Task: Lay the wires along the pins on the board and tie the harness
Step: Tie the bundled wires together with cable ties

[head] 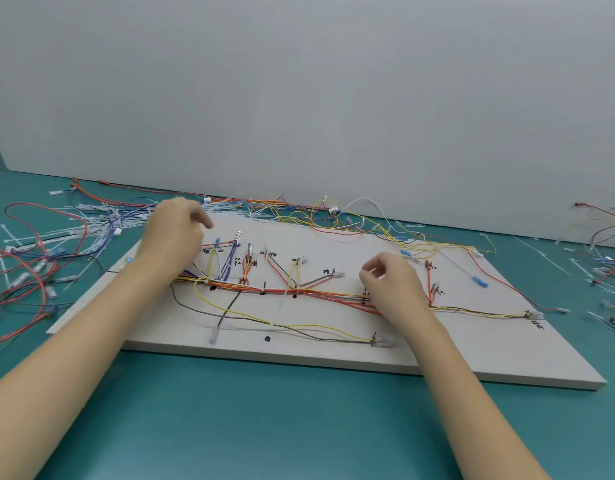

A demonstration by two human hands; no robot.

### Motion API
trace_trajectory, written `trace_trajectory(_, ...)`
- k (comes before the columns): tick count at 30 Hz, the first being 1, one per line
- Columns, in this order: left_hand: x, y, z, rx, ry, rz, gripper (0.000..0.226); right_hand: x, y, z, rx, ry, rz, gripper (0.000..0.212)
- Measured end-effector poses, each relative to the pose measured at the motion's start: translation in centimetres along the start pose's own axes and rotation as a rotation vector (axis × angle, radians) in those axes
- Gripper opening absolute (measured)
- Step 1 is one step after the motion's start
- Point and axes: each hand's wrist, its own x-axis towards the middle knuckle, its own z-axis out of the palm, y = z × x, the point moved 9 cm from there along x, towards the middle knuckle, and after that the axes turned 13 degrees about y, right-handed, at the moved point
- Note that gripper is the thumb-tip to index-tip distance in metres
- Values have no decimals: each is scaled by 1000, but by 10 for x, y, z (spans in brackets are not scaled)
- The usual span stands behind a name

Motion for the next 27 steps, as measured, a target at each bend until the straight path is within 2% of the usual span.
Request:
trace_trajectory(2,-14,27,7,-121,-37,11,34,-1,13,8,-35,-124,56,8)
trace_trajectory(4,-27,54,11,-233,-87,30,29,-1,15,9,25,-161,82,11)
trace_trajectory(7,-39,91,7,-358,-163,103,19,1,1,-3,127,-29,19,13)
trace_trajectory(9,-46,103,4,-529,-225,7,14,0,-18,-19,273,111,-68,11)
trace_trajectory(11,-59,115,6,-669,-288,-104,12,-6,-36,-24,453,137,-114,10)
trace_trajectory(14,-81,135,15,-778,-402,-140,14,-16,-50,-6,745,-72,40,14)
trace_trajectory(16,-90,140,20,-822,-456,-178,17,-23,-54,5,826,-187,118,16)
trace_trajectory(18,-95,135,26,-848,-491,-253,17,-26,-53,8,882,-223,175,12)
trace_trajectory(21,-101,131,33,-877,-533,-332,15,-26,-50,10,905,-240,212,11)
trace_trajectory(24,-99,123,35,-857,-474,-413,12,-25,-52,9,865,-259,179,12)
trace_trajectory(27,-96,116,36,-900,-427,-481,19,-29,-56,10,783,-344,107,13)
